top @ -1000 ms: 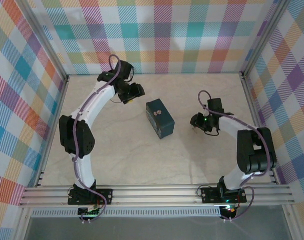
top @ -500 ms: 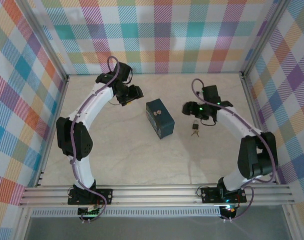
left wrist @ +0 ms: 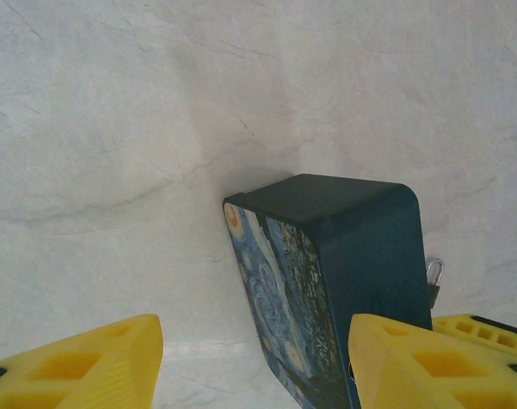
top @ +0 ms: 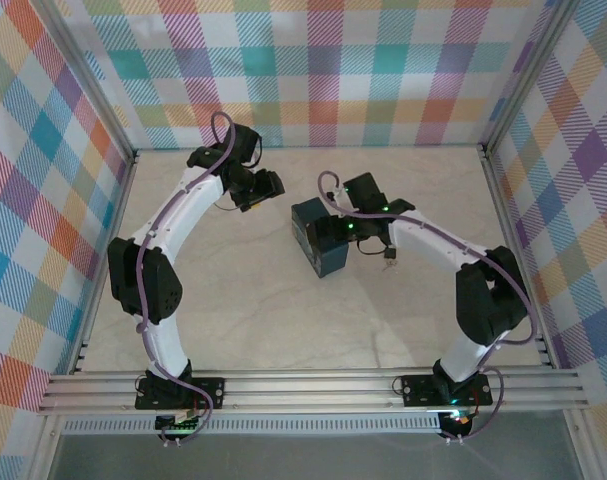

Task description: Unlock a padlock with a key

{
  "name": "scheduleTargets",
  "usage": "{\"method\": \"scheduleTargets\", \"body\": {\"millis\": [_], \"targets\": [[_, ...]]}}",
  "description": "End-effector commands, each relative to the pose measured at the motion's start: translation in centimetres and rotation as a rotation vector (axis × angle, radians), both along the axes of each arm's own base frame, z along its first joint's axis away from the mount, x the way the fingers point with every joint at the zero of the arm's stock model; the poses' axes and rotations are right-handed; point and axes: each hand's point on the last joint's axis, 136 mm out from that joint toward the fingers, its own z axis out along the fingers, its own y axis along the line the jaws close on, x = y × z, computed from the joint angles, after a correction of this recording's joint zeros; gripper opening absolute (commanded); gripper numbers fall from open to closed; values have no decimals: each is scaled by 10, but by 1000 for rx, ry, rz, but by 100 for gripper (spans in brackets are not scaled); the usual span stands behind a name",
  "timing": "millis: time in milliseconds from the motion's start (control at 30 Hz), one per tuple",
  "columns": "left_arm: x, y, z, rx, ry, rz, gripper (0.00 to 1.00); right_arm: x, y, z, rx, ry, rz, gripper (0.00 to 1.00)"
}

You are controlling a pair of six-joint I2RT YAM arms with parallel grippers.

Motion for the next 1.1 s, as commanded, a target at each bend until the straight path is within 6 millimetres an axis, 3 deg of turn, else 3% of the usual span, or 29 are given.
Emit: {"method": "scheduleTargets", "body": {"millis": [0,233,400,533,600,733,900,1067], "targets": [[-5,6,17,1,-24,-6,60,-3,-2,-6,-122,-27,41,100],[-7,9,22,10,-36,-6,60,-11,-2,-33,-187,37,12,95],[-8,12,24,22,-39,-9,60,-17,24,-5,74,81,7,85],[-8,12,24,12,-35,-6,60,-12,40,15,306,146,-50,85],[-9,12,26,6,-39,-7,60,-6,39,16,386,183,-96,85],[-10,12,29,3,-44,-6,60,17,24,3,483,220,-221,86],[-11,12,33,-1,-54,-7,60,55,-7,-30,575,243,-399,86],[-11,11,38,-8,-64,-9,60,100,-20,-37,606,151,-474,88]]}}
